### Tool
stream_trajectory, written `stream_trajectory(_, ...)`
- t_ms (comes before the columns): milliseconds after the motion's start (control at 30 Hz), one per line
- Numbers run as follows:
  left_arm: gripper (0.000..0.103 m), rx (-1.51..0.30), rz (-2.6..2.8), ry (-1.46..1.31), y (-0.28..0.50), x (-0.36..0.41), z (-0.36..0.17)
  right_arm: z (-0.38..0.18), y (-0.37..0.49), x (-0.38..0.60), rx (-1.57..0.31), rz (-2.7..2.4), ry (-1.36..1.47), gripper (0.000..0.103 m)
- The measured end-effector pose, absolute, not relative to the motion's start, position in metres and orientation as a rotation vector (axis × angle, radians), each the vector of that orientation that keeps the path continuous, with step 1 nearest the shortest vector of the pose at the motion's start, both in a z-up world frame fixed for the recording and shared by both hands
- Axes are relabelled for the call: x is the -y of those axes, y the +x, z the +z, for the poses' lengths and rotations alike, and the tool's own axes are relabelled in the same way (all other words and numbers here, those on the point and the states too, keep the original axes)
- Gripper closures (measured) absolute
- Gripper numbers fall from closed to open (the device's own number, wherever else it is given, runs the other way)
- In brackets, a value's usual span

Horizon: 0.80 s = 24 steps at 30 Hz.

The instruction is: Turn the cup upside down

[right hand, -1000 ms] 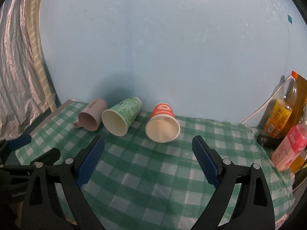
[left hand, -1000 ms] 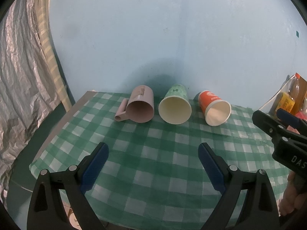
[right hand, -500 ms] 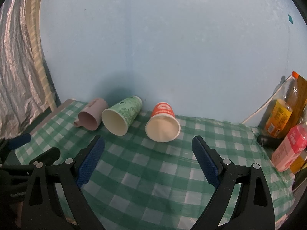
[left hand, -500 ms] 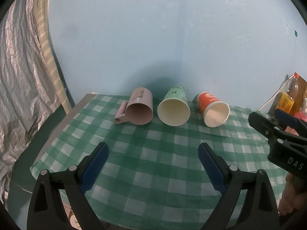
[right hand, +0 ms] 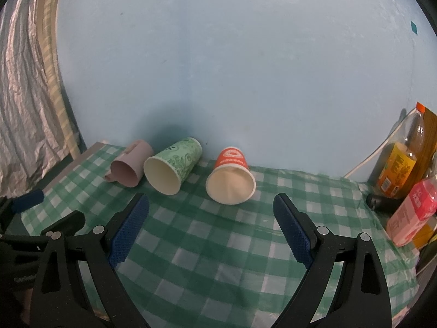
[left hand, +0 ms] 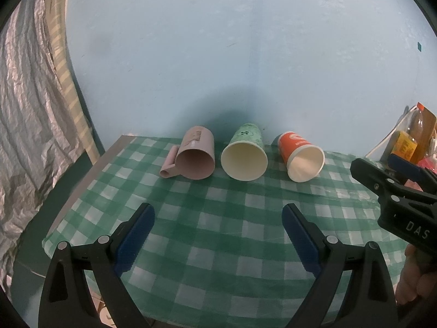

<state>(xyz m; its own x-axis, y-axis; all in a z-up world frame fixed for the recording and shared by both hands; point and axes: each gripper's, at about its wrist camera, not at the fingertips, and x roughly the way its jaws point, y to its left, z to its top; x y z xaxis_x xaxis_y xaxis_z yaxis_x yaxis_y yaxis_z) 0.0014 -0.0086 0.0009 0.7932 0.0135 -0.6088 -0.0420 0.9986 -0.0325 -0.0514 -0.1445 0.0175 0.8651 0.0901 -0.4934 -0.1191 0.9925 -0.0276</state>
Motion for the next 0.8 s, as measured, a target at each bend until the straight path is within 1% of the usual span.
stream_trajectory(500,0.008,-0.656,0.023,-0.048,0.004,0.009,0.000,0.017,-0.048,0.149,-0.515,0.116,-0.059,0.012)
stream_trajectory(800,0.008,-0.708,-0.020,-0.040,0.026,0.011,0.004,0.015,-0.036,0.153,-0.526,0.117,-0.080,0.012)
